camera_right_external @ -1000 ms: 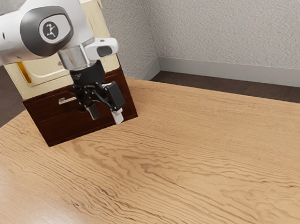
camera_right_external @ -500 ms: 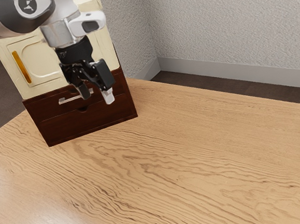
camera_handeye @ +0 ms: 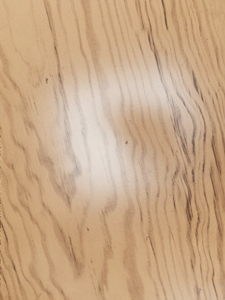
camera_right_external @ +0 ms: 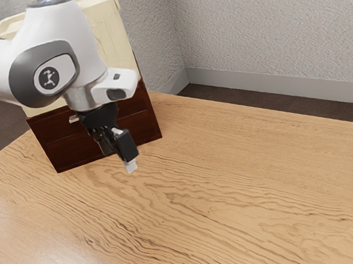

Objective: Pull the drawer handle with one arm to open the drawer

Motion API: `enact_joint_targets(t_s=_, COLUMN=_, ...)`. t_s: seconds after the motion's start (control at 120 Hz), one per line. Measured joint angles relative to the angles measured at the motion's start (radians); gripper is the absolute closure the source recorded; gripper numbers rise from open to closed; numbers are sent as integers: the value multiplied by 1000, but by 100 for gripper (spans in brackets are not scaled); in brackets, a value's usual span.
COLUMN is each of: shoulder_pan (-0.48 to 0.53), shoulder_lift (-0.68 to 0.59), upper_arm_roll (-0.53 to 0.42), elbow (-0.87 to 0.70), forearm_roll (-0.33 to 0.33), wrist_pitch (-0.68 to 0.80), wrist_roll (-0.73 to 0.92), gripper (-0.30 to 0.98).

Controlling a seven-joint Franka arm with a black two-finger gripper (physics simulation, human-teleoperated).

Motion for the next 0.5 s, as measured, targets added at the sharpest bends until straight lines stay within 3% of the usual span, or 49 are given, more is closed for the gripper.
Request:
enact_joint_targets(t_s=0.217, shoulder_pan=-21, shoulder_lift=-16, upper_arm_roll=-10, elbow=-19, forearm_roll=15, wrist_pitch=34, wrist_roll=51, gripper=0)
enact_joint_targets(t_s=0.5, shoulder_pan=-64, shoulder_lift=-64, upper_arm_roll=10, elbow=-41, forearm_roll=13, wrist_pitch=-35, wrist_roll=78, gripper=0)
